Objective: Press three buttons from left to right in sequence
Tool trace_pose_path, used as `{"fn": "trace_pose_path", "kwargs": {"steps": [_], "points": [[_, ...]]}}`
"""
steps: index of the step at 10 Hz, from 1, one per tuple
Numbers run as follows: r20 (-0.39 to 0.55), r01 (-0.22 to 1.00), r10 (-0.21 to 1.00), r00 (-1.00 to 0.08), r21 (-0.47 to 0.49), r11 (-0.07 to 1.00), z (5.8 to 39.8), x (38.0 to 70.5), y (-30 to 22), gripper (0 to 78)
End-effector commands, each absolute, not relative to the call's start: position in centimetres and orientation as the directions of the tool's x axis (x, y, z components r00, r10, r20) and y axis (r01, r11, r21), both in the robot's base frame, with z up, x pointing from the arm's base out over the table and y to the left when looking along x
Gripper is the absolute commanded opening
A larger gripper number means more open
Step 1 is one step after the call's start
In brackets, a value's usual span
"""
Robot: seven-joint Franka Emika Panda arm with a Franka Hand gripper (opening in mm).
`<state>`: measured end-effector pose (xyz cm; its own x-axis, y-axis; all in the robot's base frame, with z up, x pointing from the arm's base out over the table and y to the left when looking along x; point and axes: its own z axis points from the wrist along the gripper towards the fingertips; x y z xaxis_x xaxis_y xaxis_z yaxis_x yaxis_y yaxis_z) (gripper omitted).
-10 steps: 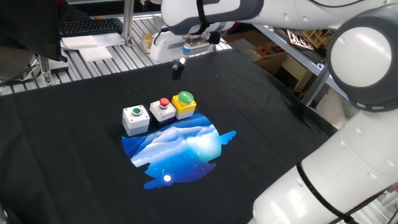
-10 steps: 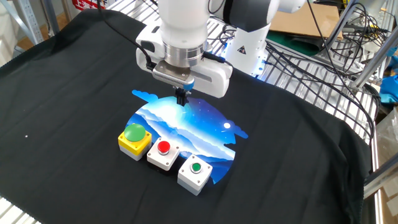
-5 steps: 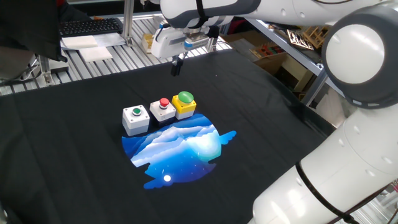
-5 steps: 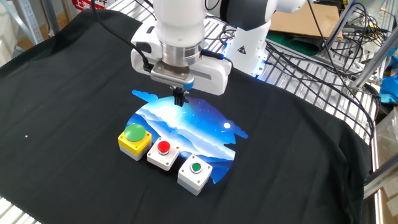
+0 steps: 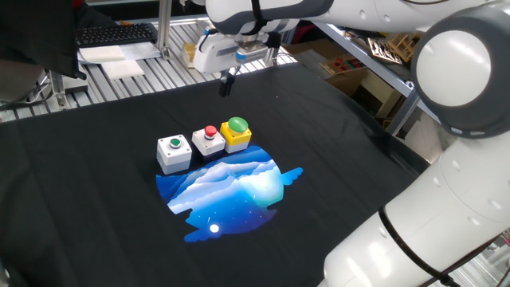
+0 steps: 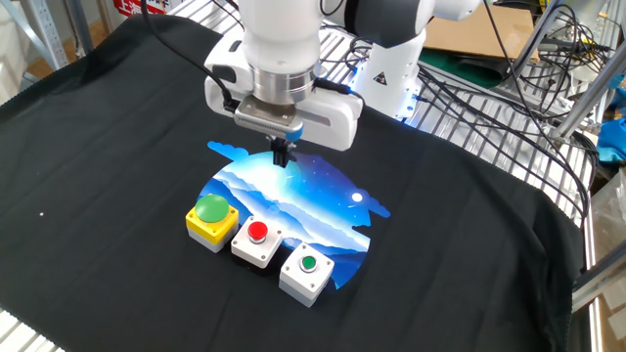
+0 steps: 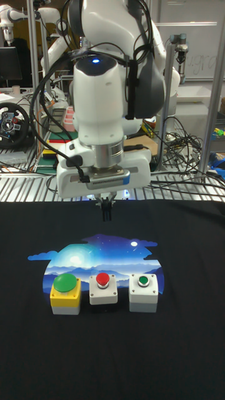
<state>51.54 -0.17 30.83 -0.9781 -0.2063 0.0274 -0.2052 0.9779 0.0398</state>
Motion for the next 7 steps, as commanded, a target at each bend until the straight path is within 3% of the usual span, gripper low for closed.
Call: {"fn": "trace_pose_path", "kwargs": {"steps": [1,7], "points": [[0.008,-0.11,-0.11,-0.994,0.032,0.993,30.8,51.8,-1.0,0.0],[-0.011,-0.072,-0.072,-0.997,-0.013,0.997,28.8,51.8,-4.5,0.0]]}}
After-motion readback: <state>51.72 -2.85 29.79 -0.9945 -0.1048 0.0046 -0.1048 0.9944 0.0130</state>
